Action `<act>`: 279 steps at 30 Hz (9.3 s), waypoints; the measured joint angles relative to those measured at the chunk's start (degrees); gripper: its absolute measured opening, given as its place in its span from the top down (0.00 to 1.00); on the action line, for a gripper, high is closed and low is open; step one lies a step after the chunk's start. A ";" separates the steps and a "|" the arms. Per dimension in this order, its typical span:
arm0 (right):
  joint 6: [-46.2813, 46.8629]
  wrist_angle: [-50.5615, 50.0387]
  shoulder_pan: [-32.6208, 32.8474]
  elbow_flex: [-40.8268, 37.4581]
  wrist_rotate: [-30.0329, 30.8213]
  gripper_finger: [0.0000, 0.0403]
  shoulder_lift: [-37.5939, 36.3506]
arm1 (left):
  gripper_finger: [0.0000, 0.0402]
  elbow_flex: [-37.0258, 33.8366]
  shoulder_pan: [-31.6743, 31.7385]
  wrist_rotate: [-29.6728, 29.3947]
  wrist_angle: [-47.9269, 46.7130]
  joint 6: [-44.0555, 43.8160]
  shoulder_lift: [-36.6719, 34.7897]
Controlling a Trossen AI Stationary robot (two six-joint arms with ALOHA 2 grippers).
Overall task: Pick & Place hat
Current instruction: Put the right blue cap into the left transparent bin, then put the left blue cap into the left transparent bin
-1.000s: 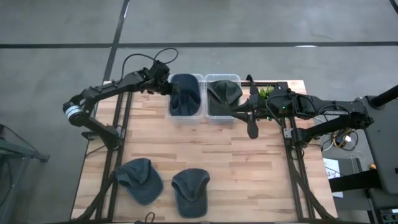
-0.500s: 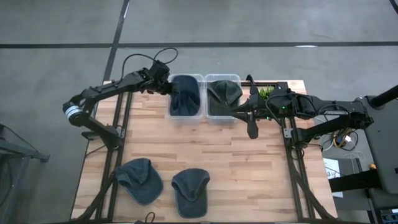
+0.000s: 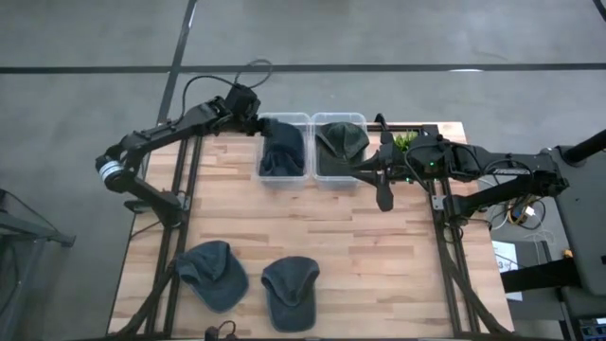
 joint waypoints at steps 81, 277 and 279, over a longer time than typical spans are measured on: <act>1.40 0.35 0.09 -5.01 -10.70 0.82 0.00 | 0.59 -21.73 -58.95 7.13 -19.68 33.83 -11.85; -0.21 18.66 -1.81 -37.59 -13.70 0.82 -37.12 | 0.95 -5.81 -4.20 1.47 -3.41 -13.78 -4.90; -0.27 18.67 -1.81 -37.57 -13.70 0.82 -37.11 | 0.95 -5.81 -4.18 1.48 -3.41 -13.81 -4.90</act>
